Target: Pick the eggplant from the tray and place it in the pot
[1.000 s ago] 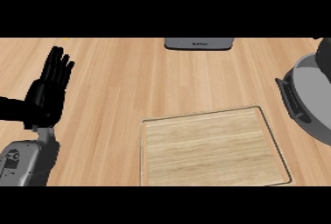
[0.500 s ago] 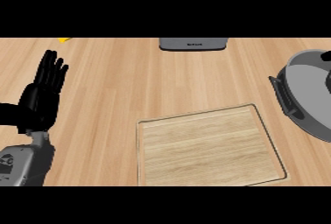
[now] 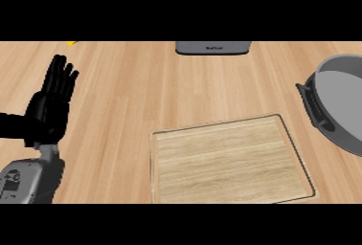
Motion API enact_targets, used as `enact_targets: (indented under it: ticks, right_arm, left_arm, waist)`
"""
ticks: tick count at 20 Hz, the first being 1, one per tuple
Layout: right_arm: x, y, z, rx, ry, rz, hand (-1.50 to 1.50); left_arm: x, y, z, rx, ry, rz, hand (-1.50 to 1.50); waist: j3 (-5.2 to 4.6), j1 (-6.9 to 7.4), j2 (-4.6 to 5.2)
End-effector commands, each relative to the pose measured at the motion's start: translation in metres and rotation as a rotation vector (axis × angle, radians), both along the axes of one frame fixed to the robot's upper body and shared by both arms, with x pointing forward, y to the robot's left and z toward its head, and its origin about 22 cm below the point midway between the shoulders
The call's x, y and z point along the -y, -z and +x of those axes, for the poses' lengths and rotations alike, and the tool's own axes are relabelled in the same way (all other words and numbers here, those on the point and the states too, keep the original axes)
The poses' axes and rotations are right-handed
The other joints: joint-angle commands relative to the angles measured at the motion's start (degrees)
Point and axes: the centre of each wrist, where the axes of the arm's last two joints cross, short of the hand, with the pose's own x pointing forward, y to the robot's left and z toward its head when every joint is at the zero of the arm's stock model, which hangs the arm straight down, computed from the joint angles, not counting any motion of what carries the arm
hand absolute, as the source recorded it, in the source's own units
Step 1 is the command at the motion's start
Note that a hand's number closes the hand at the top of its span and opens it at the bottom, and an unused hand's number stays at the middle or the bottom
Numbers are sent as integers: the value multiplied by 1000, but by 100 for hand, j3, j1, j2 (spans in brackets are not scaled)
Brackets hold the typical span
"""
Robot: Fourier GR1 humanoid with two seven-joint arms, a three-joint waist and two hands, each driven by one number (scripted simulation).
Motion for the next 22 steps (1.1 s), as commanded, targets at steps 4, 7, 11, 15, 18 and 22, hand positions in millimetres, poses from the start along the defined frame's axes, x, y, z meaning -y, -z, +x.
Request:
enact_targets:
  ticks: [4,7,11,15,18,22]
  right_arm:
    - [25,9,-24,178,-12,228,-150]
    - [25,27,-36,189,-116,243,-150]
    - [-2,20,-14,278,-192,136,-150]
    - [14,8,-22,454,-185,82,-150]
    - [12,0,-20,591,-129,82,-150]
    - [13,-7,-24,735,-104,90,-150]
  left_arm:
    - [-1,-10,8,5,10,-19,0]
    - [-1,-11,-4,4,36,-9,0]
    - [5,7,11,-15,19,-11,0]
    - [-2,-8,-1,15,42,-5,0]
    - [-16,-3,-2,-8,15,-10,0]
    - [-2,3,5,-14,-2,-2,0]
  waist:
    - [14,56,47]
    - [17,107,41]
    - [2,77,46]
    - [14,135,37]
    - [4,34,-1]
    - [2,-65,-6]
